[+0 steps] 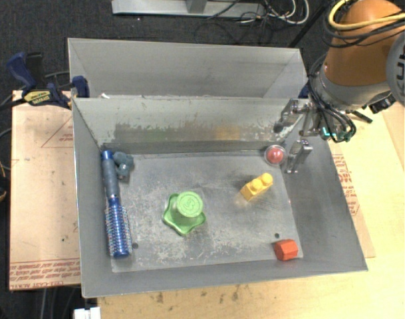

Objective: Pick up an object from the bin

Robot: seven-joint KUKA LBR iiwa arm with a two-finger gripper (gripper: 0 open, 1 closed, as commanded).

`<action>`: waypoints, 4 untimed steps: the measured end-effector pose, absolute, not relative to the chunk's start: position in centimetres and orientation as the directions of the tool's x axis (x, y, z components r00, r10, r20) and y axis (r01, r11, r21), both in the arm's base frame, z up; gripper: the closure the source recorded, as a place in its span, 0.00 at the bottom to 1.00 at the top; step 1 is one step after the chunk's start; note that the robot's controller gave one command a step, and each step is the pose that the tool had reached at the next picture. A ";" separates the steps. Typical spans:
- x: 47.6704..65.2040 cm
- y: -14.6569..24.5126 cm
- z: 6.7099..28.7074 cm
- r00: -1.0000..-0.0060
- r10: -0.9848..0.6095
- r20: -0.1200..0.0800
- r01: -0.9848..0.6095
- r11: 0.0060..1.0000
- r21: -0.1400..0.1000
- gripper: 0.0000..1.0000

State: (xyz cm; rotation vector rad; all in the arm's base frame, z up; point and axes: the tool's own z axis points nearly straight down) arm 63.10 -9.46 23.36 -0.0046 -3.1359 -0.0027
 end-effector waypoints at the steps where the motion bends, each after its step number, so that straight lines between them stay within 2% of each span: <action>1: 60.8 -8.6 7.2 -0.984 -0.180 -0.008 -0.180 0.984 0.000 0.00; 2: 61.2 -8.9 10.2 -0.977 -0.214 -0.007 -0.214 0.977 -0.001 0.00; 3: 61.5 -9.4 12.2 -0.974 -0.226 -0.006 -0.226 0.974 -0.001 0.00; 4: 62.1 -8.8 7.4 -0.950 -0.312 -0.005 -0.312 0.950 -0.001 0.00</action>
Offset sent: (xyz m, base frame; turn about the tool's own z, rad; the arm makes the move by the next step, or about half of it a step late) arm -0.0265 0.0080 -0.1636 -0.1862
